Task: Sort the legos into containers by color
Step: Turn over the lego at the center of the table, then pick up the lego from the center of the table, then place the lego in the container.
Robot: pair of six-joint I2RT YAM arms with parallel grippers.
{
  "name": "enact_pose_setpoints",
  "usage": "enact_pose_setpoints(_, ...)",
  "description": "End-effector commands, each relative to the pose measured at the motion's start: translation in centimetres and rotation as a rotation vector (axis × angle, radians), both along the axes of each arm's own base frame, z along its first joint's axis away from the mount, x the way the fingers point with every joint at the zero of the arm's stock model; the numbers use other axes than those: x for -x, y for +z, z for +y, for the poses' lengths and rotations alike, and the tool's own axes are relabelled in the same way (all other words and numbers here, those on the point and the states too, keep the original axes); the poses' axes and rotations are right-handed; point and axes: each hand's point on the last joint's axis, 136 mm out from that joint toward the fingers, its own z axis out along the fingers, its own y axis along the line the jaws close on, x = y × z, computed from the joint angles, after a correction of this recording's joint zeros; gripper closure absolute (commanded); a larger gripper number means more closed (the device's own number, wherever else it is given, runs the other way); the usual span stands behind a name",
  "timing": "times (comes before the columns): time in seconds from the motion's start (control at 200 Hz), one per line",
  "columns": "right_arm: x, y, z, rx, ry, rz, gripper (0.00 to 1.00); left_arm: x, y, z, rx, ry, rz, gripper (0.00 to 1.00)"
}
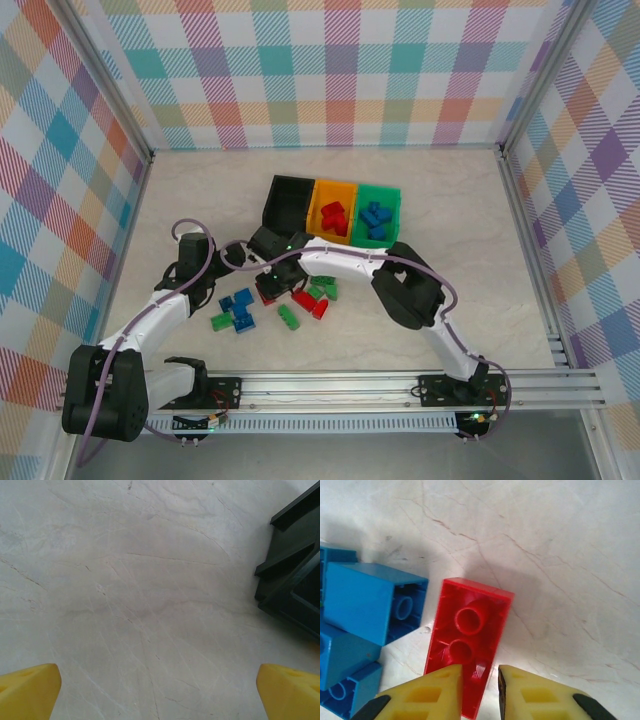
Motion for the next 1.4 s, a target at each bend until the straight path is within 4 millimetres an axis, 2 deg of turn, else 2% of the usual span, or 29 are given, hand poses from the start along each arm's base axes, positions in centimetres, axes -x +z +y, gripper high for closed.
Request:
enact_pose_setpoints(0.0,-2.1,3.3,-1.6,-0.054,-0.063,0.0,0.59,-0.6,1.2,-0.5,0.009,-0.02,-0.031,0.0)
enact_pose_setpoints(0.125,-1.0,3.6,-0.5,-0.094,-0.049,0.051,0.4,-0.7,1.3,-0.4,0.008,-0.019,-0.034,0.0)
enact_pose_setpoints(0.215,-0.1,2.6,0.2,-0.076,-0.032,0.057,0.36,-0.7,1.2,-0.5,0.01,-0.021,-0.031,0.0)
enact_pose_setpoints(0.395,1.5,0.7,0.9,-0.034,0.001,0.076,0.34,-0.6,1.3,-0.4,0.006,-0.017,-0.032,0.0)
enact_pose_setpoints(0.635,2.1,-1.5,0.9,0.036,0.012,0.089,0.34,-0.6,1.4,-0.4,0.004,-0.019,-0.034,0.0)
enact_pose_setpoints(0.715,1.9,-2.6,0.5,0.086,0.005,0.08,0.36,-0.6,1.3,-0.4,0.003,-0.018,-0.031,0.0)
enact_pose_setpoints(0.755,1.6,-2.9,0.2,0.106,-0.003,0.067,0.43,-0.6,1.3,-0.3,0.002,-0.016,-0.032,0.0)
enact_pose_setpoints(0.825,1.0,-3.0,-0.5,0.134,-0.014,0.034,0.57,-0.6,1.3,-0.3,0.002,-0.015,-0.033,0.0)
enact_pose_setpoints(0.89,0.4,-2.3,-1.0,0.141,-0.023,-0.004,0.64,-0.6,1.3,-0.4,0.002,-0.017,-0.033,0.0)
enact_pose_setpoints(1.045,-2.9,1.1,-2.9,0.073,-0.1,-0.057,0.66,-0.6,1.4,-0.3,0.001,-0.017,-0.033,0.0)
enact_pose_setpoints(1.195,-7.8,5.0,-6.5,-0.003,-0.228,-0.125,0.66,-0.6,1.4,-0.3,0.002,-0.017,-0.034,0.0)
enact_pose_setpoints(1.305,-11.1,6.6,-9.4,-0.021,-0.318,-0.165,0.65,-0.6,1.4,-0.3,0.003,-0.016,-0.034,0.0)
enact_pose_setpoints(1.395,-13.1,7.4,-10.8,-0.043,-0.367,-0.186,0.64,-0.6,1.3,-0.3,0.001,-0.017,-0.031,0.0)
